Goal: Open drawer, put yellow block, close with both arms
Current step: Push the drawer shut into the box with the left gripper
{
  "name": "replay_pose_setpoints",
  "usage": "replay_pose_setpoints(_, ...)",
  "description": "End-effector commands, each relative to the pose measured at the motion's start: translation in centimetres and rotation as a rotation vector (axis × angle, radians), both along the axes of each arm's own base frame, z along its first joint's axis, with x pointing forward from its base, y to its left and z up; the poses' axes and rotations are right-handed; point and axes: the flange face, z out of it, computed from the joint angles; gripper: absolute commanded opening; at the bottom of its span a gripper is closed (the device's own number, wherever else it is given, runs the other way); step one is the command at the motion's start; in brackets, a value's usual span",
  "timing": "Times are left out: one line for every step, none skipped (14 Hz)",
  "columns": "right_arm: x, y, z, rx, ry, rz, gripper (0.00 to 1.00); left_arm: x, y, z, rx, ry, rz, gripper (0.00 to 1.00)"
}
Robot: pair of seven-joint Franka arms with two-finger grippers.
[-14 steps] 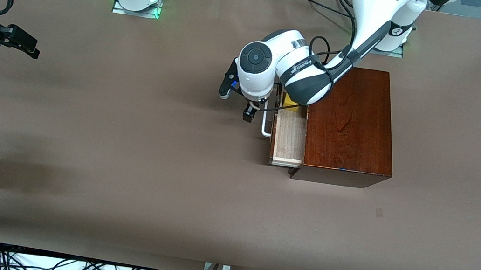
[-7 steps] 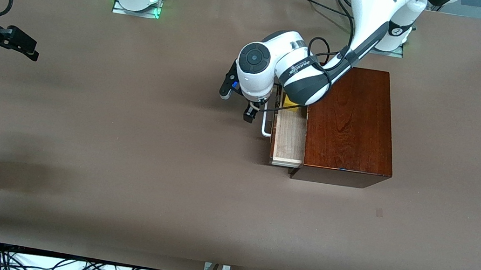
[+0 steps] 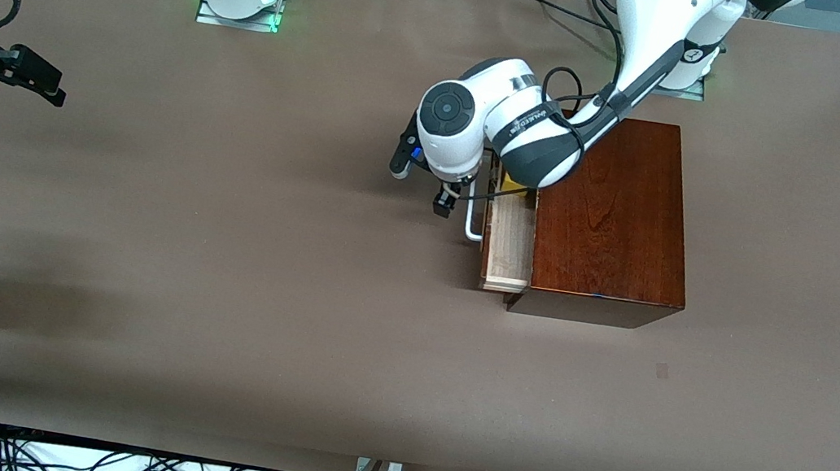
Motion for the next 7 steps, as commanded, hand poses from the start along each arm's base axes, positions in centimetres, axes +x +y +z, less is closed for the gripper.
replay_pose_setpoints(-0.5,-0.2,0.3,-0.01,-0.007,0.01,1.0,1.8,3.6,-0.1,0.079,-0.016,-0.008,1.0)
replay_pose_setpoints(-0.5,-0.1,0.3,-0.01,-0.006,0.012,1.0,2.2,4.1,-0.1,0.082,-0.016,0.002,1.0)
replay_pose_setpoints(-0.5,-0.1,0.3,-0.01,-0.006,0.012,1.0,2.6,4.9,0.0,0.096,-0.007,0.02,1.0)
replay_pose_setpoints(-0.5,-0.1,0.3,-0.01,-0.006,0.012,1.0,3.0,5.5,0.3,0.108,-0.003,0.041,1.0)
replay_pose_setpoints(-0.6,-0.1,0.2,-0.01,-0.003,0.012,1.0,3.4,6.2,0.5,0.111,-0.002,0.056,1.0)
replay_pose_setpoints(-0.5,-0.1,0.2,-0.01,-0.006,0.01,1.0,3.7,6.7,0.9,0.114,-0.004,0.067,1.0)
replay_pose_setpoints(-0.5,-0.1,0.3,-0.009,-0.01,0.007,1.0,4.0,7.1,1.0,0.121,-0.004,0.088,1.0)
